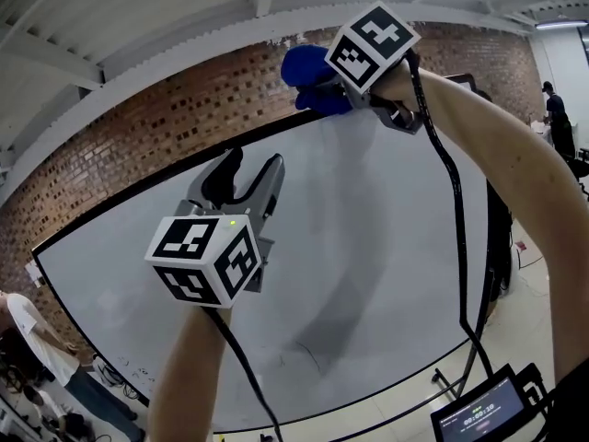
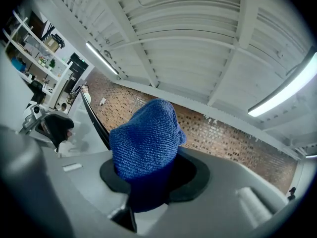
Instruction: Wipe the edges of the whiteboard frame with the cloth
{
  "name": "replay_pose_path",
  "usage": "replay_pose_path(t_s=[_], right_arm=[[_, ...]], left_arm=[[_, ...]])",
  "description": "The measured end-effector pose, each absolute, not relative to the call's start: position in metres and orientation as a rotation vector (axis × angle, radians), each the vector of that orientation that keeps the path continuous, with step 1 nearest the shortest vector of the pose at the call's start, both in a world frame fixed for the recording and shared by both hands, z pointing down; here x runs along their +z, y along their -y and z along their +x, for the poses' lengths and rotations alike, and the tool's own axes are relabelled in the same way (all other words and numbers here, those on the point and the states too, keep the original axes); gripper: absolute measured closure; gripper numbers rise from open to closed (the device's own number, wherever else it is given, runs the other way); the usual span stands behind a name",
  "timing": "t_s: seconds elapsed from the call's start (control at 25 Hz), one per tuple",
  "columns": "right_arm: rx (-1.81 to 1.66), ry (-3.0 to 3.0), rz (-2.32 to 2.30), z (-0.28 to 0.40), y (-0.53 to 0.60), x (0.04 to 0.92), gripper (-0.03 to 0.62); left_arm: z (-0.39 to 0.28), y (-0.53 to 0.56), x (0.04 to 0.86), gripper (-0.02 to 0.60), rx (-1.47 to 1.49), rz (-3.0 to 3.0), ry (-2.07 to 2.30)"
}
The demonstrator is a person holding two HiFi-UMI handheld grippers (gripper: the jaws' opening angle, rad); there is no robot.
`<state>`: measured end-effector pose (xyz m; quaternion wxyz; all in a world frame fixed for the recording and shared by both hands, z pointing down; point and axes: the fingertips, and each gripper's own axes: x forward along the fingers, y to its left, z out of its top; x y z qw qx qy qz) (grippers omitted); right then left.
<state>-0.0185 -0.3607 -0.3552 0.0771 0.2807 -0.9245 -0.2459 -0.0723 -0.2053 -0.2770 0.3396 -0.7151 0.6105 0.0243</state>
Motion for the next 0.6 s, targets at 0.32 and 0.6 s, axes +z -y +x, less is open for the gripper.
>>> replay_pose_path(t_s=[0.32, 0.6], right_arm=[[-0.738, 2.732, 0.944, 0.021, 0.391, -0.343, 0.453], [-0.746, 2.715, 0.936, 0.020, 0.390, -0.335, 0.453]], left_arm=[[-0.022, 0.233, -0.265, 0.333, 0.082, -1.929, -1.463], [-0.017, 0.240, -0.254, 0.333, 0.094, -1.940, -1.457]])
